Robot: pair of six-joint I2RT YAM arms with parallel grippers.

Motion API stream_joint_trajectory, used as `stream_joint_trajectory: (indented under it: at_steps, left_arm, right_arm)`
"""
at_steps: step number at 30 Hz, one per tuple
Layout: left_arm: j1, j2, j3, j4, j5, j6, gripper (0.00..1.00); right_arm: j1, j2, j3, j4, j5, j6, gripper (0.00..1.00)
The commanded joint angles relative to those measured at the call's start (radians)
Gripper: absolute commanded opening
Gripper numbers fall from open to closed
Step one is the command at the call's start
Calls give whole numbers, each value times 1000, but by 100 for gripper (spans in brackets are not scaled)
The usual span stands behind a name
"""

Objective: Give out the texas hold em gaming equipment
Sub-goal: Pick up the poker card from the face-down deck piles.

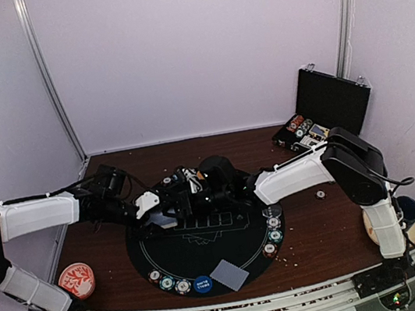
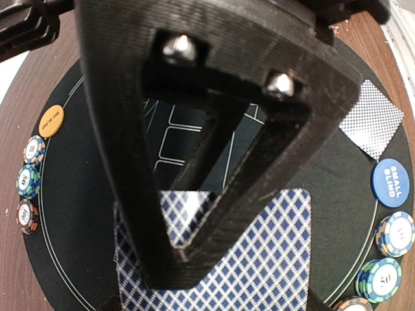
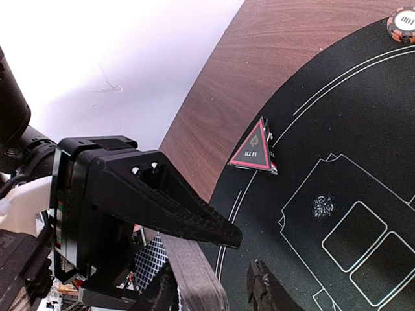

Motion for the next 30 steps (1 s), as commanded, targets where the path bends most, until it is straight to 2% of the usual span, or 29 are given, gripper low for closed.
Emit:
stream_joint_trajectory:
  at_steps: [1,12,17,23,30]
  left_arm:
    - [-3,-15,-8,7,40,15,11]
    - [-3,4,-4,6,32,12,11]
    - [-4,11,-2,6,27,11,11]
    - [-4,17,-2,9,20,10,11]
    - [-3,14,-4,10,18,8,11]
  right_arm:
    - [-45,-22,-46,-52,69,-23,35]
    - [-58,-74,-71,-71,69,-56,30]
    - [-58,-89,-75,-50,27,-52,19]
    - [-58,-133,-111,-25,8,-44,0]
    - [-73,-185,-162,-26,14,-49,0]
